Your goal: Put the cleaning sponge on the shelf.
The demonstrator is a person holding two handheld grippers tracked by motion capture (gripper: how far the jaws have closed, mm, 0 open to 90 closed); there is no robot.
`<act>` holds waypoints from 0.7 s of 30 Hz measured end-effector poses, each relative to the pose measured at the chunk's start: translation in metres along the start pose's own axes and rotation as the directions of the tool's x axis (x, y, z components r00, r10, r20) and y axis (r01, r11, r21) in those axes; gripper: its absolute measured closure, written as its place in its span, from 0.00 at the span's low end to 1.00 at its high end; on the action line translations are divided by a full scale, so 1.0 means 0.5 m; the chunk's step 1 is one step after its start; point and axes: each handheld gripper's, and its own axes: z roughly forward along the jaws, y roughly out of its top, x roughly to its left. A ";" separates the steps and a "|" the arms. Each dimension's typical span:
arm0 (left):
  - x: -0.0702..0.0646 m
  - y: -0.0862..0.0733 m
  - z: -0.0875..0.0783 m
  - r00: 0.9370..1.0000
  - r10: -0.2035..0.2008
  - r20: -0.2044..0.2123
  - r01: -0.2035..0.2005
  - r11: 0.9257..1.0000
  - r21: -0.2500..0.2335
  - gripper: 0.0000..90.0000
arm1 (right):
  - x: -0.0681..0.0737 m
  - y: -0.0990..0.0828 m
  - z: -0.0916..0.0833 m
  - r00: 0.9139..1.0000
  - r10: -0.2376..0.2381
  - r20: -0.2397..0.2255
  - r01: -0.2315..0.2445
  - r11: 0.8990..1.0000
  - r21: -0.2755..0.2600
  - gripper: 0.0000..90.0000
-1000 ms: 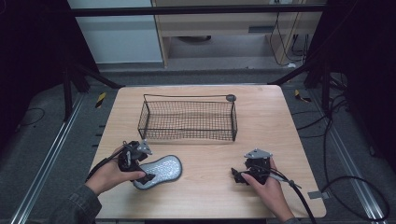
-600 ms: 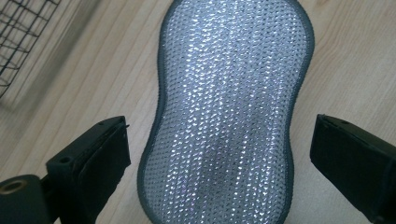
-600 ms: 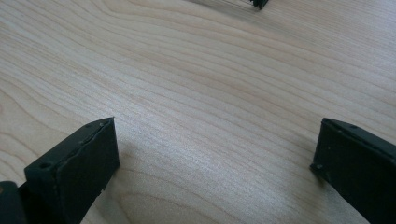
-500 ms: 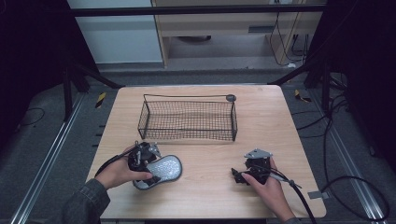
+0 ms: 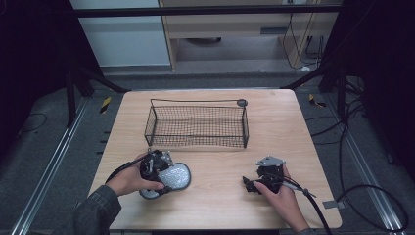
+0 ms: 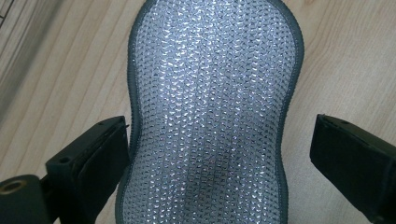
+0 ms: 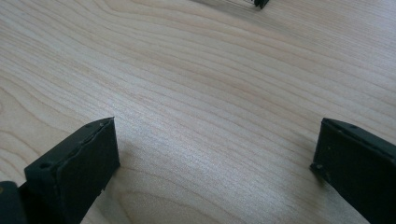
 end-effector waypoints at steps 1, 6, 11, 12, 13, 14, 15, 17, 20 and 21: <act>-0.001 0.000 0.001 1.000 0.002 -0.002 -0.002 1.000 0.003 0.05 | 0.000 0.000 0.000 1.000 0.000 0.000 0.000 1.000 0.000 0.00; 0.002 -0.001 0.007 1.000 -0.005 0.004 0.005 1.000 0.002 0.05 | 0.000 0.001 0.000 1.000 0.002 0.000 -0.002 1.000 0.003 0.00; 0.004 -0.004 0.016 1.000 0.004 0.002 -0.004 1.000 0.016 0.05 | 0.000 0.001 0.000 1.000 0.000 0.000 0.000 1.000 0.004 0.00; 0.004 -0.004 0.016 1.000 0.004 0.002 -0.004 1.000 0.016 0.05 | 0.000 0.001 0.000 1.000 0.000 0.000 0.000 1.000 0.004 0.00; 0.004 -0.004 0.018 1.000 0.005 0.003 -0.005 1.000 0.014 0.05 | 0.000 0.001 0.000 1.000 0.000 0.000 0.000 1.000 0.004 0.00; 0.005 -0.004 0.018 1.000 0.004 0.005 -0.004 1.000 0.010 0.05 | 0.000 0.001 0.000 1.000 0.001 0.000 -0.001 1.000 0.004 0.00; 0.005 -0.003 0.019 1.000 0.006 0.007 -0.006 1.000 0.011 0.05 | 0.000 0.001 0.000 1.000 0.000 0.000 0.000 1.000 0.004 0.00; 0.005 -0.002 0.022 1.000 0.009 0.008 -0.009 1.000 0.012 0.05 | 0.000 0.001 0.000 1.000 0.000 0.000 0.000 1.000 0.004 0.00; 0.007 -0.001 0.026 1.000 0.005 0.011 -0.005 1.000 0.010 0.05 | 0.000 0.001 -0.001 1.000 0.000 0.000 0.000 1.000 0.005 0.00; 0.007 -0.001 0.026 1.000 0.005 0.011 -0.005 1.000 0.010 0.05 | 0.000 0.001 -0.001 1.000 0.000 0.000 0.000 1.000 0.005 0.00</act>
